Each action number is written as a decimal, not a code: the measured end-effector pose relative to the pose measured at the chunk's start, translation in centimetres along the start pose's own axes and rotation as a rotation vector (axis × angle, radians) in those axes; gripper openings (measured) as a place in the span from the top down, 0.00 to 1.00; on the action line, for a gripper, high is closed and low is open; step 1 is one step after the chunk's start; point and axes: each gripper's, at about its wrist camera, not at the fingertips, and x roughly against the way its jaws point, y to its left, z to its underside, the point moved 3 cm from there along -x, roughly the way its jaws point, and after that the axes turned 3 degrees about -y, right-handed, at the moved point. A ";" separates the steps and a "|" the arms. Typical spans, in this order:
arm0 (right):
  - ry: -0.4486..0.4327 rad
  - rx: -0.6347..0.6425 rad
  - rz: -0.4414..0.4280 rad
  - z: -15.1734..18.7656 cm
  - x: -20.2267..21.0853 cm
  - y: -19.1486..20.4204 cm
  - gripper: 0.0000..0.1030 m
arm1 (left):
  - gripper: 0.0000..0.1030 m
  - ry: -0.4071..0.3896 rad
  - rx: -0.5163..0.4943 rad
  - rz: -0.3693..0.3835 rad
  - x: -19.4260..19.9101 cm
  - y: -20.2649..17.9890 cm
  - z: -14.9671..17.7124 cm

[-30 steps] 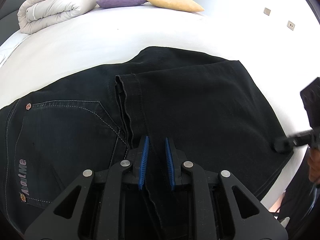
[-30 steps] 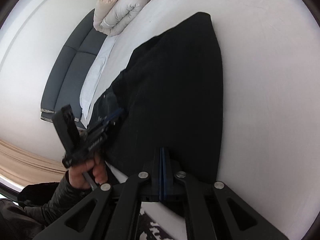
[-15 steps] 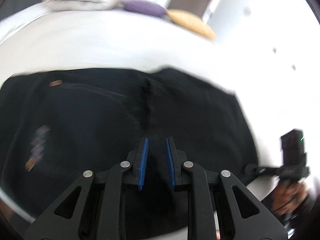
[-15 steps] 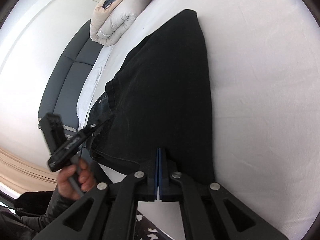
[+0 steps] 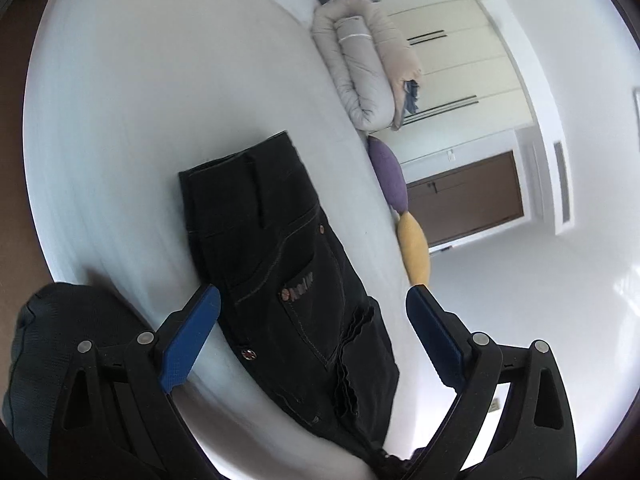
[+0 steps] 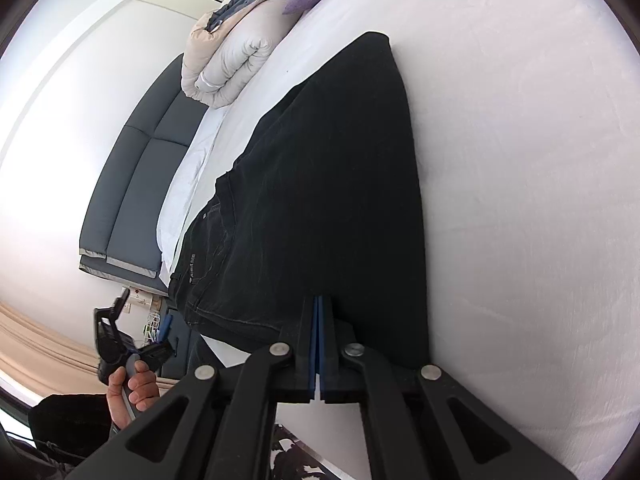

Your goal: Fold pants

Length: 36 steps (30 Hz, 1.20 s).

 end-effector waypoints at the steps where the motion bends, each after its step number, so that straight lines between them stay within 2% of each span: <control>1: 0.001 -0.005 0.000 0.0 0.0 0.0 1.00 | 0.08 0.000 0.015 -0.005 -0.1 0.5 -0.3; 8: 0.001 -0.014 0.005 0.0 0.1 0.1 1.00 | 0.09 0.021 0.185 0.015 -1.1 4.6 -1.3; 12: 0.003 -0.011 0.011 -0.1 0.1 0.2 1.00 | 0.09 0.027 0.186 0.039 -1.8 5.7 -1.4; 17: 0.001 -0.008 0.008 0.0 0.0 0.2 1.00 | 0.10 0.020 0.262 0.108 -2.7 7.2 -1.8; 20: 0.000 -0.005 0.004 0.0 0.0 0.2 1.00 | 0.23 0.021 0.314 0.149 -3.1 8.2 -2.1; 22: 0.001 -0.008 0.003 -0.1 0.0 0.3 1.00 | 0.42 0.040 0.319 0.148 -3.7 8.3 -2.2; 23: 0.002 -0.010 0.002 -0.1 0.0 0.3 1.00 | 0.47 0.043 0.318 0.144 -4.0 8.4 -2.3; 25: 0.003 -0.015 0.002 -0.3 0.2 0.4 1.00 | 0.69 0.053 0.327 0.140 -4.4 8.6 -2.1; 26: 0.004 -0.016 0.005 -0.3 0.4 0.7 1.00 | 0.72 0.057 0.323 0.132 -4.6 8.6 -2.0; 28: 0.004 -0.005 0.010 -0.6 0.8 1.6 0.92 | 0.75 0.054 0.306 0.124 -4.6 8.7 -1.9; 30: -0.001 0.015 0.000 -1.1 0.9 2.9 0.71 | 0.79 0.056 0.279 0.118 -4.4 8.3 -2.0; 32: -0.003 0.033 -0.032 -1.8 0.8 4.6 0.68 | 0.80 0.056 0.239 0.103 -4.6 7.4 -2.2; 36: 0.029 0.097 -0.069 -3.8 -1.5 8.3 0.68 | 0.81 0.054 0.073 0.067 -4.1 3.8 -2.4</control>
